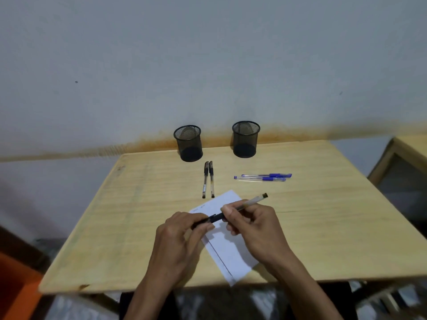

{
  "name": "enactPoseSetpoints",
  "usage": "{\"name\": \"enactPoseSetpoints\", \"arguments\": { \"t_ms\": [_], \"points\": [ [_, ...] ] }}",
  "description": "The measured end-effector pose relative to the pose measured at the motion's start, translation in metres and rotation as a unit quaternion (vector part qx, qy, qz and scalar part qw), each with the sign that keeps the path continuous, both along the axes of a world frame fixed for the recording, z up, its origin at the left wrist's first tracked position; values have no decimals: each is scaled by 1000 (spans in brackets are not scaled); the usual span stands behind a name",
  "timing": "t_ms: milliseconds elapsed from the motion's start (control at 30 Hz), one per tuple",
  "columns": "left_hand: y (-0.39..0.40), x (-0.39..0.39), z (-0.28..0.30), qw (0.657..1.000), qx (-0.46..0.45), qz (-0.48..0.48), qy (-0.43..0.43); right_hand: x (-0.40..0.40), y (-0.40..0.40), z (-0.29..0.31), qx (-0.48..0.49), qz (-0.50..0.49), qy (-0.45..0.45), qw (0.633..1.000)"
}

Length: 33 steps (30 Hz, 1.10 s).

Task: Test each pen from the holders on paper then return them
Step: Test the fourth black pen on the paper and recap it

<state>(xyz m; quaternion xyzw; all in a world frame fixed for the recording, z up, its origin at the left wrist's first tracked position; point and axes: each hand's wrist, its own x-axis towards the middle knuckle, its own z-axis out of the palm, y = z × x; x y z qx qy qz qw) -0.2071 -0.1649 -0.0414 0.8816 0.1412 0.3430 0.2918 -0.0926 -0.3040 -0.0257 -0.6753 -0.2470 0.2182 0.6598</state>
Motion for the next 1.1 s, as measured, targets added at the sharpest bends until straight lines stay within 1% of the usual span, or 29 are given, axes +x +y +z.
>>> {"name": "enactPoseSetpoints", "arguments": {
  "t_ms": [67,167,200,267,400,533,633,733,967,1100],
  "points": [
    [5,-7,5,1000,7,1,9,12,-5,4,22,-32,3,999],
    [42,-33,10,993,-82,85,26,56,-28,25,131,-139,55,980],
    [54,-41,12,991,-81,98,46,68,-34,32,144,-150,57,977],
    [68,-44,13,988,-66,118,69,79,-33,37,132,-138,48,980],
    [62,-18,3,991,-63,112,48,63,-6,22,100,-113,75,986],
    [60,-2,-10,988,-107,103,43,50,3,12,127,-111,124,978],
    [59,8,-13,988,-113,101,28,42,7,8,98,-110,90,985],
    [67,21,-21,989,-101,106,34,37,11,4,62,-115,62,989],
    [96,40,-41,984,-67,145,81,40,18,-3,40,-115,65,990],
    [109,44,-47,977,-47,183,97,43,13,-8,34,-114,73,990]
  ]
}}
